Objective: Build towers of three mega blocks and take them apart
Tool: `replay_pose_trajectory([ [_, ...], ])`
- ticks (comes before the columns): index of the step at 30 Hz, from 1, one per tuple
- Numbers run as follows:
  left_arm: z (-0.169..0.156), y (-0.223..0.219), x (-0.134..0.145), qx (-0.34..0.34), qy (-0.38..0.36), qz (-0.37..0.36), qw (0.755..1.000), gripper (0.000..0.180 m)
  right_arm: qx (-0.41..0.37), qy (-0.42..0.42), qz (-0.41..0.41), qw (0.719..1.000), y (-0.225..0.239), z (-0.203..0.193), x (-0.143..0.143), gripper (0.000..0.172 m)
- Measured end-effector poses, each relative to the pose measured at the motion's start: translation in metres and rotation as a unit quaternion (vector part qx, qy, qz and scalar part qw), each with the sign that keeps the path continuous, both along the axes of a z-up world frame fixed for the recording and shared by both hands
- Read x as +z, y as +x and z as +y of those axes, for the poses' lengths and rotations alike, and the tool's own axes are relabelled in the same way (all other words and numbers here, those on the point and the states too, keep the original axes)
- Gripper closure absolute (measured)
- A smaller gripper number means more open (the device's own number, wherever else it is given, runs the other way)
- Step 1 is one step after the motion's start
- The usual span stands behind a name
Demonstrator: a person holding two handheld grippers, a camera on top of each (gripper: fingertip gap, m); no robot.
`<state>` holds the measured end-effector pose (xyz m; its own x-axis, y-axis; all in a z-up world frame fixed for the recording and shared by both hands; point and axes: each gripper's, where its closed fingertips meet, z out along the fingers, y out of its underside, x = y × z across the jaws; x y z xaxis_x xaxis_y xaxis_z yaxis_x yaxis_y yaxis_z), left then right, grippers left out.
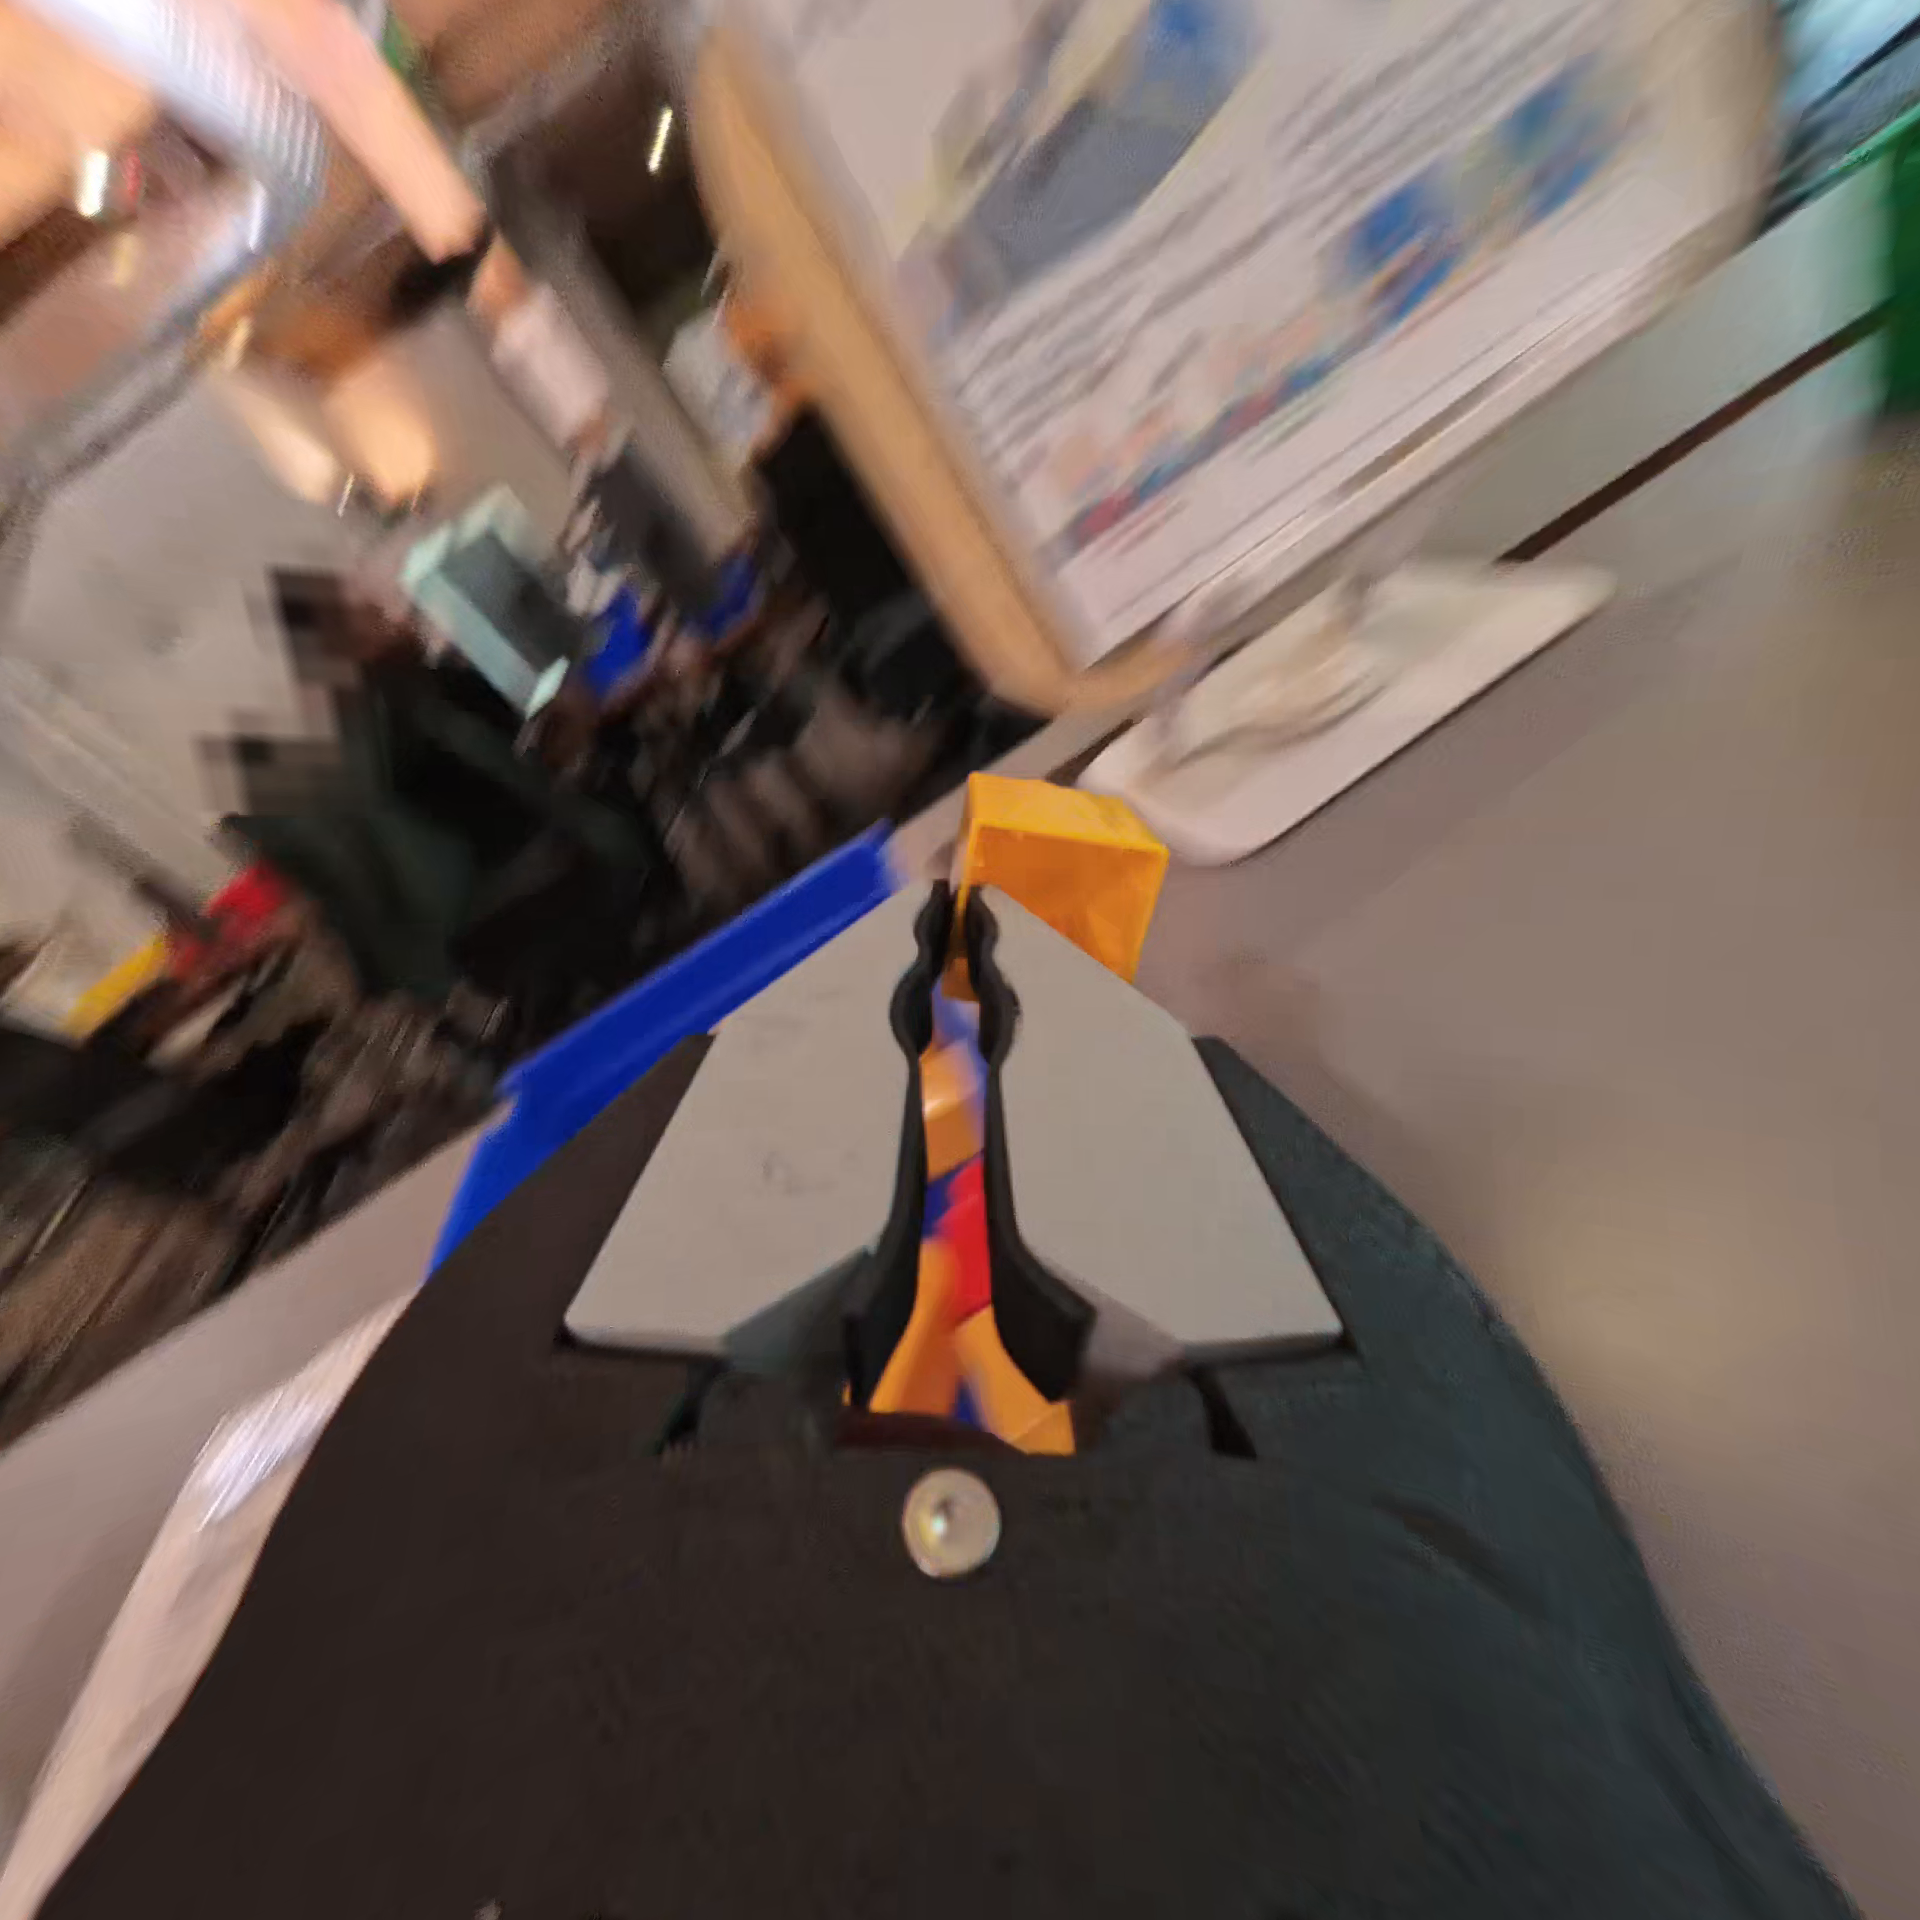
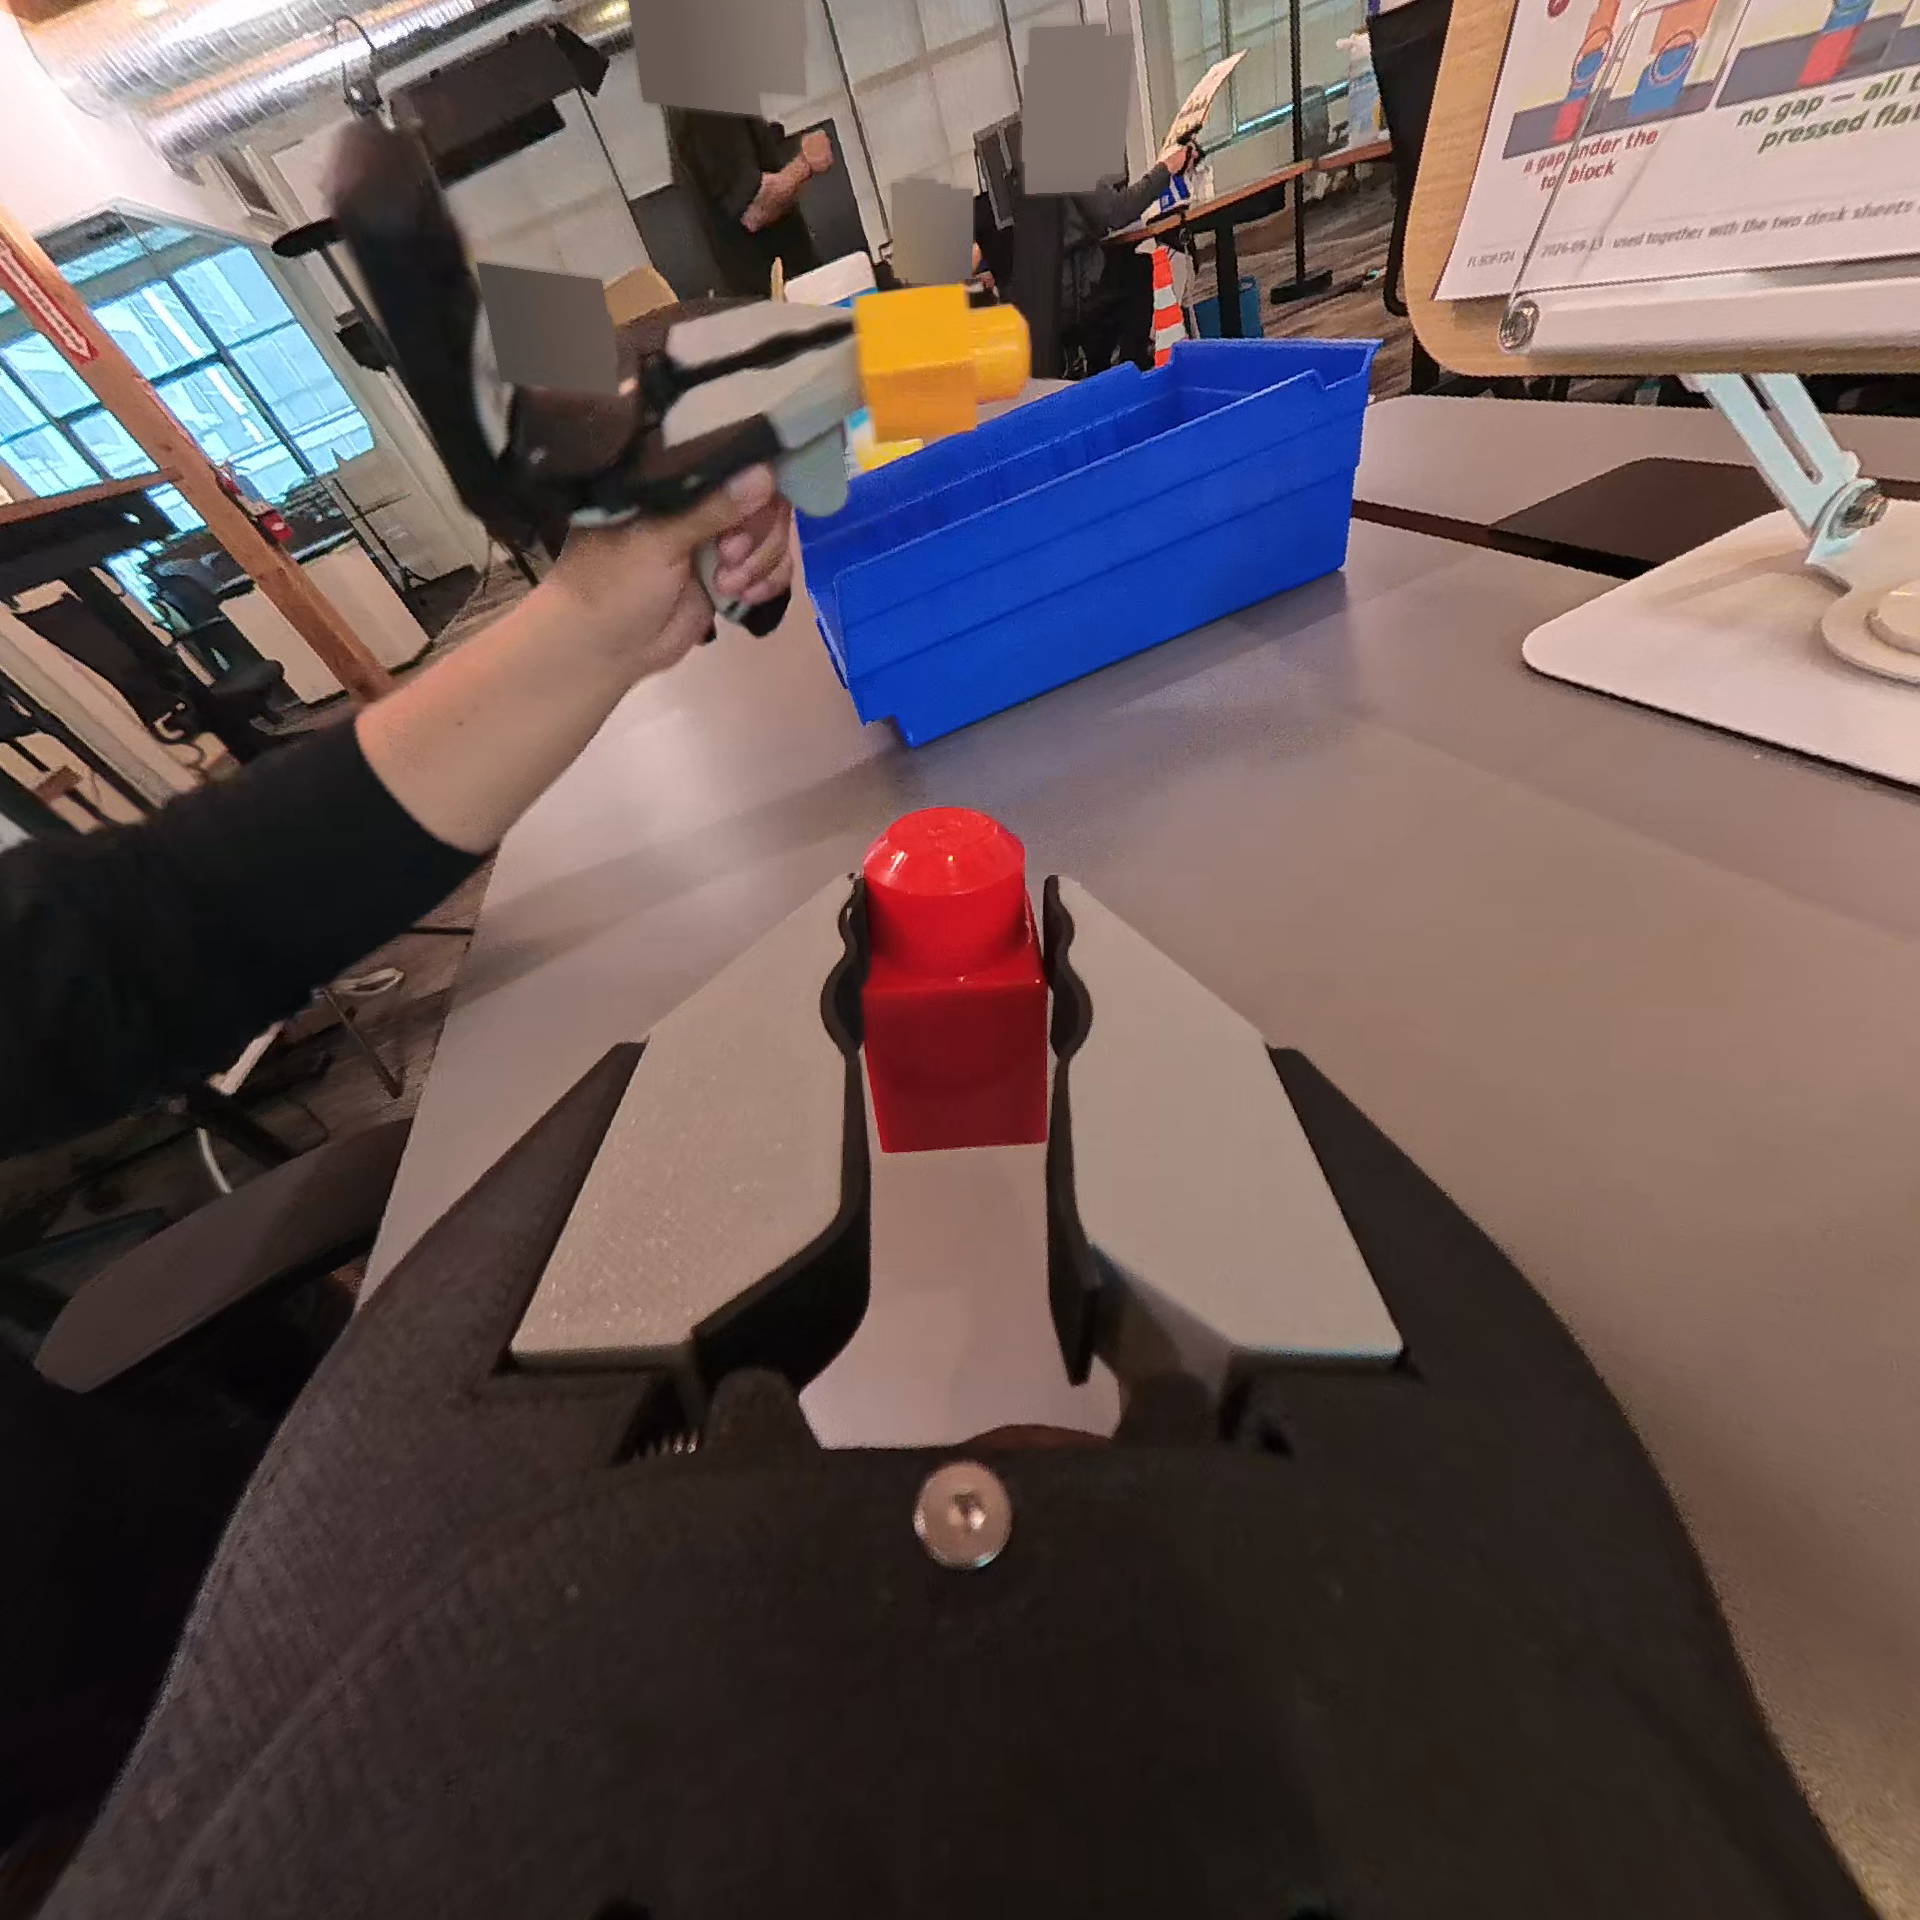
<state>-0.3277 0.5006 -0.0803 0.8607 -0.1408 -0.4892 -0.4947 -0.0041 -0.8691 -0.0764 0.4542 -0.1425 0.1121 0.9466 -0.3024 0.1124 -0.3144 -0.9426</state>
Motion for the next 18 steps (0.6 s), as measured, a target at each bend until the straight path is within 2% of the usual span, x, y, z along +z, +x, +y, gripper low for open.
replay_pose_trajectory([
  [3,-0.038,0.095,0.007,-0.140,0.074,-0.022,0.987,0.180,0.020,-0.033,0.050,0.998,0.003,-0.004,0.015,0.142],
  [7,-0.078,0.174,0.000,-0.271,0.114,-0.096,0.951,0.180,0.050,-0.120,0.172,0.976,0.021,-0.002,0.053,0.142],
  [10,-0.092,0.201,0.004,-0.300,0.130,-0.101,0.940,0.180,0.065,-0.164,0.229,0.957,0.032,0.001,0.068,0.142],
  [18,-0.088,0.226,-0.017,-0.311,0.126,-0.081,0.938,0.180,0.066,-0.191,0.241,0.949,0.025,0.001,0.064,0.142],
])
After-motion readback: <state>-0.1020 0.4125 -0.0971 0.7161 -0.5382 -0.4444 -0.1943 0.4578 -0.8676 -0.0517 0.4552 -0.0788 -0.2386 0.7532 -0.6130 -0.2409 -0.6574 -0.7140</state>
